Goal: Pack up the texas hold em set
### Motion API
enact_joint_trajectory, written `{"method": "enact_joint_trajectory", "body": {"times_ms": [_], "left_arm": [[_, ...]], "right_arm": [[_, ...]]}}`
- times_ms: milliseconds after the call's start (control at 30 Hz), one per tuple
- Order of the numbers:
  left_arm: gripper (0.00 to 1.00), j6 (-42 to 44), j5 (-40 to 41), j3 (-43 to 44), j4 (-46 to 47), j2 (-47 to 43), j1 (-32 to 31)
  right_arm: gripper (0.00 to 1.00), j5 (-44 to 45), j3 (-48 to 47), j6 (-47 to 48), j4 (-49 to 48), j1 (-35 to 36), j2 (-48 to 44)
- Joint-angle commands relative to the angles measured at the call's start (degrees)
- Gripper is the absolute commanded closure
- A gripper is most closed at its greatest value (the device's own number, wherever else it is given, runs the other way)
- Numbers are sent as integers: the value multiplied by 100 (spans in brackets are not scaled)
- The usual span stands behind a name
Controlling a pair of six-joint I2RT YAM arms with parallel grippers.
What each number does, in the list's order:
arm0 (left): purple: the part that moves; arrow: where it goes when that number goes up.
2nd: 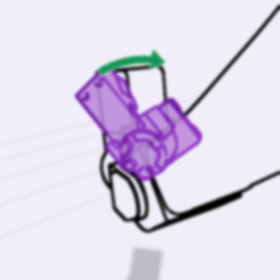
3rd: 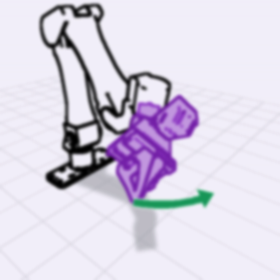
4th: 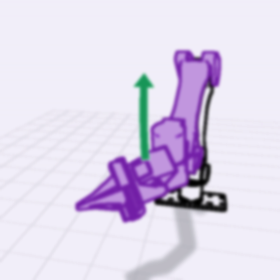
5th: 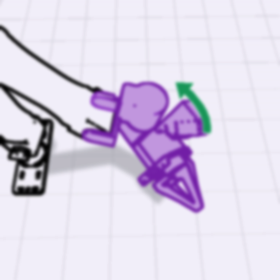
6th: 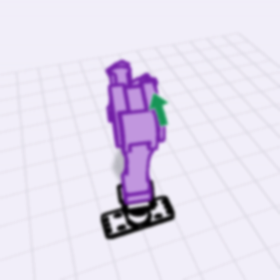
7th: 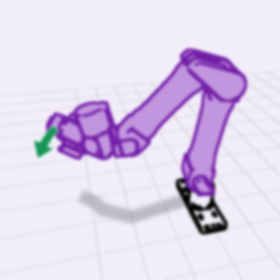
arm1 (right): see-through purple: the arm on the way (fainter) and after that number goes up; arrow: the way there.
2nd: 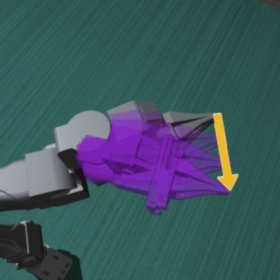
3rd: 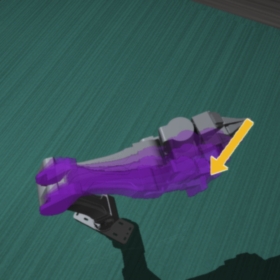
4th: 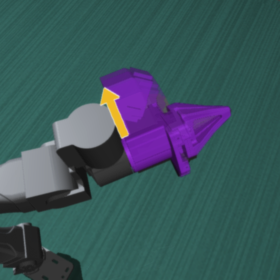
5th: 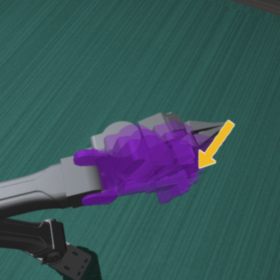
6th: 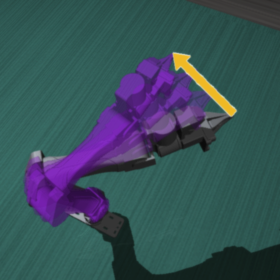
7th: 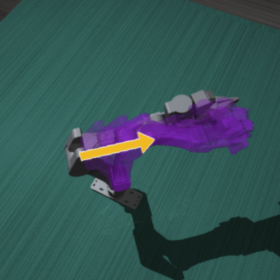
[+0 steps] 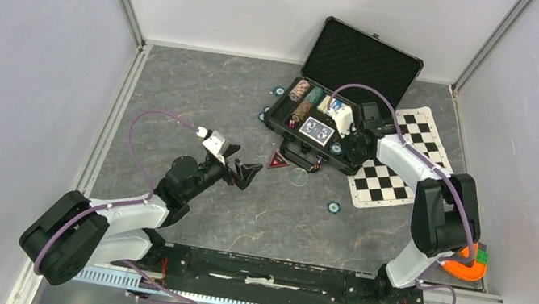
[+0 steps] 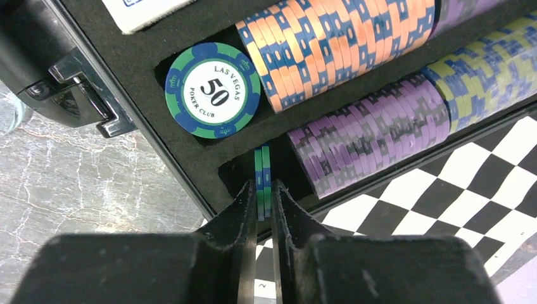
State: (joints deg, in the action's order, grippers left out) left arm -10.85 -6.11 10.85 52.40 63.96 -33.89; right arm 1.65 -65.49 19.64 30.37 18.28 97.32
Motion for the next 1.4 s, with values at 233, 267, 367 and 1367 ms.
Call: {"method": "enact_joint_trajectory", "body": {"times_ms": [233, 267, 367, 1367], "left_arm": [[0, 277, -25, 5, 217, 35, -30], [0, 277, -35, 5, 231, 48, -30], [0, 277, -193, 22, 307, 103, -30], [0, 255, -252, 5, 332, 43, -30]], "right_arm": [[79, 937, -377, 484, -10, 186, 253], [77, 993, -368, 465, -47, 207, 200], [71, 1122, -358, 436, -86, 272, 61], [68, 1113, -420, -114, -80, 298, -740]]}}
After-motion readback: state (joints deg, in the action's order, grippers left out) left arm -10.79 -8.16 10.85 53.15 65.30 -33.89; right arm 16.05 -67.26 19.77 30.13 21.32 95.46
